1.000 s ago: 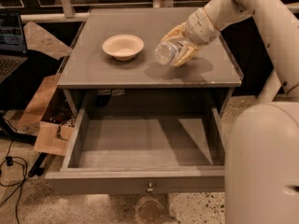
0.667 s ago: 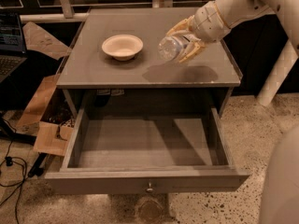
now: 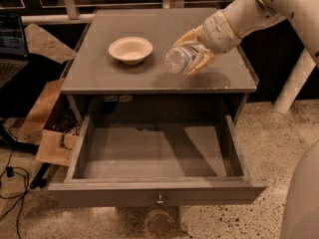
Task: Place blue plastic bottle into top drawer
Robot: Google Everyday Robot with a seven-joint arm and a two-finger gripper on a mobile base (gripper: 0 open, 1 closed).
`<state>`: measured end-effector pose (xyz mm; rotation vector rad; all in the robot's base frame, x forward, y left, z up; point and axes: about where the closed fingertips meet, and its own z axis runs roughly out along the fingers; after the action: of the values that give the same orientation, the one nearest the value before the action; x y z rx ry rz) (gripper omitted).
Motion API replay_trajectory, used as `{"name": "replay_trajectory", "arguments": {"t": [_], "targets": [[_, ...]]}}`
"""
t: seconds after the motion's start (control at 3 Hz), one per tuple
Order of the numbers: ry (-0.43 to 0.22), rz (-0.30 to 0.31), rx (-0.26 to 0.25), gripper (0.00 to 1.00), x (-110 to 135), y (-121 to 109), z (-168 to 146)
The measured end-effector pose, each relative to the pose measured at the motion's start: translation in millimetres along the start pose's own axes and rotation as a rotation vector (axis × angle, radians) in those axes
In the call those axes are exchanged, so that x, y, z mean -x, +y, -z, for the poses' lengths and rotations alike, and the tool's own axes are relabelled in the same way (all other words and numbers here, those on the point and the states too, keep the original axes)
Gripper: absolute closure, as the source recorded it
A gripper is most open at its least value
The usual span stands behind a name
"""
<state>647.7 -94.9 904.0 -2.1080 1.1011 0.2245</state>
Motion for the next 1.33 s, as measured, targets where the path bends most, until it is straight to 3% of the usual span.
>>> {"name": "replay_trajectory", "arguments": {"t": [0.33, 1.0, 1.33], "targets": [[-0.023, 0.019, -0.004, 1.00, 23.7, 12.2, 7.9], [-0.044, 0.052, -0.092, 1.00, 82.7, 56.8, 30.6], [-0.091, 0.039, -0.132, 1.00, 92.2, 75.5, 28.1]]}}
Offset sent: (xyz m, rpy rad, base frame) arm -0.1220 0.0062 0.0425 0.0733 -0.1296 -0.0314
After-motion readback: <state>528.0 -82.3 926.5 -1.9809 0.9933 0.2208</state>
